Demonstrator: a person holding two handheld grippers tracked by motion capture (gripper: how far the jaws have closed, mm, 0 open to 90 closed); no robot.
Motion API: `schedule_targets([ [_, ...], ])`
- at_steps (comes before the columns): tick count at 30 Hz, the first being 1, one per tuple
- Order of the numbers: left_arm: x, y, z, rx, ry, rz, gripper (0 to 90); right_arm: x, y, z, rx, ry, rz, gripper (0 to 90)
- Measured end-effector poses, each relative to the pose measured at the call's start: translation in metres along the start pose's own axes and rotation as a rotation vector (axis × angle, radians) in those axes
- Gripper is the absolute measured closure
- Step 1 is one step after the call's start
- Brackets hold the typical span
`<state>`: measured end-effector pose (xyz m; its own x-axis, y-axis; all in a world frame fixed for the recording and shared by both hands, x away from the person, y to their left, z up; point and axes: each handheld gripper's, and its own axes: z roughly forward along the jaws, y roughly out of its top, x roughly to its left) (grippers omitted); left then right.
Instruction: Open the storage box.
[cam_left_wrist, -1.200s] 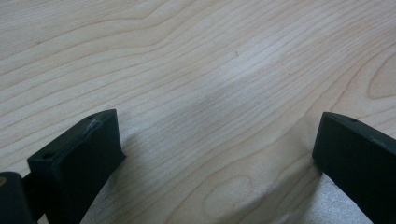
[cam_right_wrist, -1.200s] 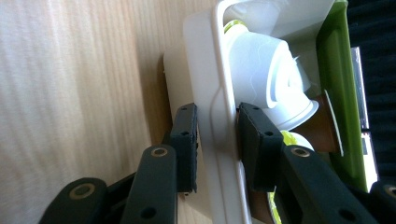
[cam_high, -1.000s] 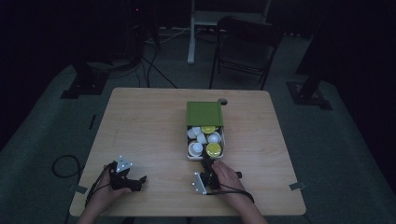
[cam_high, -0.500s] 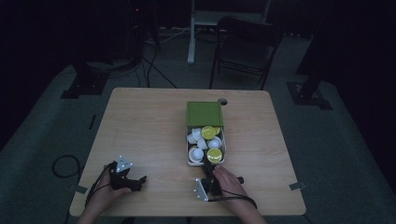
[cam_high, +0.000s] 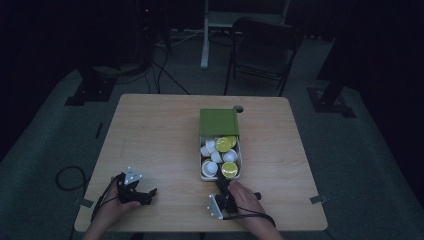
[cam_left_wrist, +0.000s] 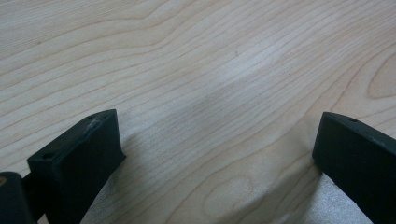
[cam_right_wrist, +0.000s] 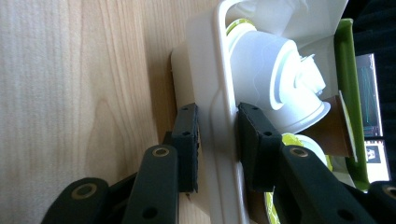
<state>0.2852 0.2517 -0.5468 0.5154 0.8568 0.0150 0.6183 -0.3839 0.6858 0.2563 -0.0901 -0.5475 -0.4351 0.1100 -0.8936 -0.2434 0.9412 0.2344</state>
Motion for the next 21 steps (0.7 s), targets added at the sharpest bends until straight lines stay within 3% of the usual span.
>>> schedule_targets([
  [21, 0.0002, 0.0, -0.0001, 0.001, 0.0, 0.003, 1.6, 0.0048, 0.0028, -0.0097, -0.011, 0.004, -0.006, 69.5],
])
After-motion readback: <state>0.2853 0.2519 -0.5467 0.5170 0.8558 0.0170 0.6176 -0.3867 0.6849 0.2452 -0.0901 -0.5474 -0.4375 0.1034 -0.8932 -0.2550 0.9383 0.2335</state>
